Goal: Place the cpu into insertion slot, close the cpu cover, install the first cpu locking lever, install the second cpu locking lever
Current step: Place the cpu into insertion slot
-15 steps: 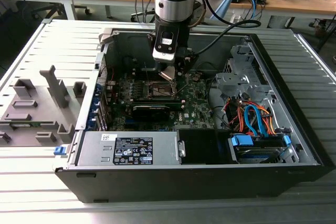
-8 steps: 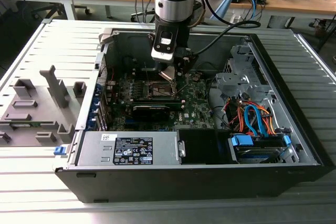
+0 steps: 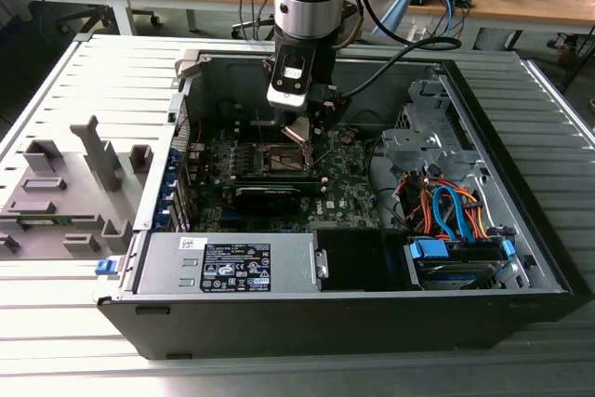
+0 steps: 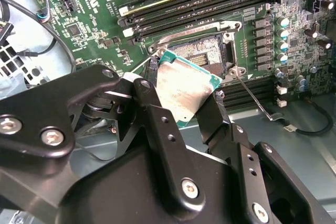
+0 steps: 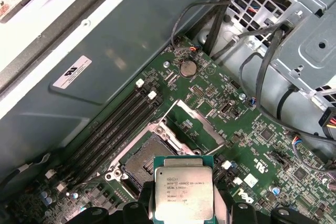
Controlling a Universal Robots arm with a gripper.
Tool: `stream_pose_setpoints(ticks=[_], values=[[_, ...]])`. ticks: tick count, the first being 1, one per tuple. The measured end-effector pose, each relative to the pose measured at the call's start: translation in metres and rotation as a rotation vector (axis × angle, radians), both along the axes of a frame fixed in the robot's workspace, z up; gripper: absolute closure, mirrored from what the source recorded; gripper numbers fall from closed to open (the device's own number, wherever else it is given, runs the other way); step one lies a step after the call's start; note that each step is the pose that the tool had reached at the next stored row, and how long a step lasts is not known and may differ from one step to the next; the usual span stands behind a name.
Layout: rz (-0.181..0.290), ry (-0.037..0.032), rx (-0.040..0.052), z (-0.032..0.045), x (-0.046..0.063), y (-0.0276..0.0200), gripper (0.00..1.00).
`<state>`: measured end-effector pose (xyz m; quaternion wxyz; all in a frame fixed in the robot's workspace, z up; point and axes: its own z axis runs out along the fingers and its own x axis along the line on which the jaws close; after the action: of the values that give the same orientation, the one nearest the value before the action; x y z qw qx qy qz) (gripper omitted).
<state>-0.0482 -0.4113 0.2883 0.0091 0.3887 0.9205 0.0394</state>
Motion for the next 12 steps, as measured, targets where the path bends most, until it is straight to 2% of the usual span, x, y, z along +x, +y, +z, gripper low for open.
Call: stream_pose_setpoints(ticks=[12], values=[[-0.016, 0.0000, -0.0002, 0.0000, 0.0000, 0.0000, 0.46]])
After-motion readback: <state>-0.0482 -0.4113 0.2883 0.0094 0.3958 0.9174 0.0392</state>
